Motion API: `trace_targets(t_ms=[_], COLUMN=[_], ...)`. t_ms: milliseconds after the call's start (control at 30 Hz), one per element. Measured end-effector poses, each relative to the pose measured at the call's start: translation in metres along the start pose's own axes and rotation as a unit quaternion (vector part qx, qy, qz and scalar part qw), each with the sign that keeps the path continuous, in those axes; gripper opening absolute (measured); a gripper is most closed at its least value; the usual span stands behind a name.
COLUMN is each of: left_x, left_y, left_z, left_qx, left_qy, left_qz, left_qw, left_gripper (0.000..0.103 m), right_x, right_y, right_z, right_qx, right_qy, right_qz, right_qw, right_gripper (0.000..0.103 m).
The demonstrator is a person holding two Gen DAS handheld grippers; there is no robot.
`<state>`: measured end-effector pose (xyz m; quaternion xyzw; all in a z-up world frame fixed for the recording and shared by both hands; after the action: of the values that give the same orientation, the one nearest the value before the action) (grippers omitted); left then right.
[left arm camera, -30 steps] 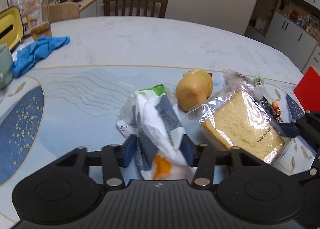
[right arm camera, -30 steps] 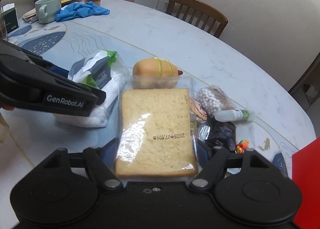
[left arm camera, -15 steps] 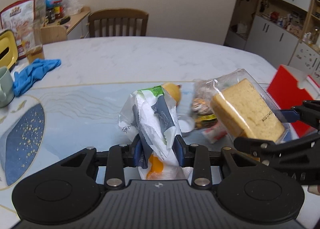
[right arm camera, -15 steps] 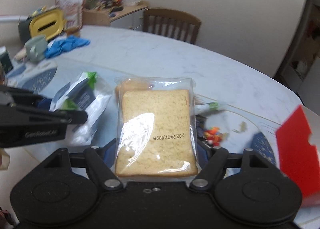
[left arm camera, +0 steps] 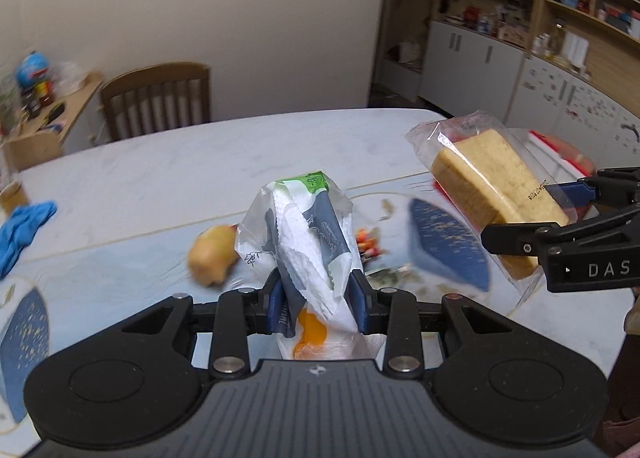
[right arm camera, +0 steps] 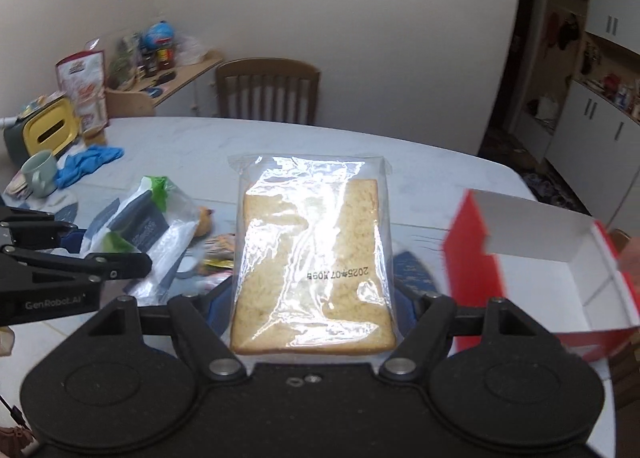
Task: Organize objects
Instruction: 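Carry the bag and bread package into the red box and open both grippers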
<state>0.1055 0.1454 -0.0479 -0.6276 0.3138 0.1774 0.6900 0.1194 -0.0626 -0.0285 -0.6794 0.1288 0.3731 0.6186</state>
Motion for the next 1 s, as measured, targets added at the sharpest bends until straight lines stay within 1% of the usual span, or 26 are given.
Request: trace_targets(t_ms=[167, 333, 467, 700, 833, 1000], left_x=[0.01, 0.028, 0.042, 0.079, 0.105, 0.144], left_y=[-0.021, -0.048, -0.067, -0.102, -0.12, -0.137], left_z=[-0.041, -0.085, -0.12, -0.18, -0.207, -0.23], left_qx=[0.015, 0.04, 0.052, 0.08, 0.097, 0.12], left_qy=[0.031, 0.051, 0.067, 0.091, 0.093, 0.08], left_qz=[-0.003, -0.005, -0.013, -0.003, 0.01, 0.038], left_qw=[0.9994, 0.9979, 0.9963, 0.9926, 0.9909, 0.9888], left_gripper=[0.033, 0.033, 0.033, 0.033, 0.033, 0.033], right_x=[-0.015, -0.022, -0.023, -0.018, -0.004, 0.024], right_y=[0.003, 0.002, 0.0, -0.004, -0.006, -0.008], right_z=[-0.048, -0.098, -0.139, -0.207, -0.243, -0.274], right_qx=[0.026, 0.053, 0.064, 0.081, 0.083, 0.078], right_qy=[0.005, 0.013, 0.027, 0.047, 0.064, 0.076], right_qz=[0.004, 0.003, -0.002, -0.001, 0.007, 0.027], right_qw=[1.0, 0.999, 0.998, 0.996, 0.994, 0.994], right_gripper=[0.075, 0.075, 0.075, 0.075, 0.075, 0.075])
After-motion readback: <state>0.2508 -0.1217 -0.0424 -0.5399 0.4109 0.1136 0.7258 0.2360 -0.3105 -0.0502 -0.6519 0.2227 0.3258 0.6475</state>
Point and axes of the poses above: each gripper's, at about its wrist camera, not at the fingertips, and x roughly the way its jaws point, z to its left, y to its underside, the point moved 1 cm from there along x, roughly the way its jaws point, and after that the axes turned 6 degrees about x, right-handed, at the moved point
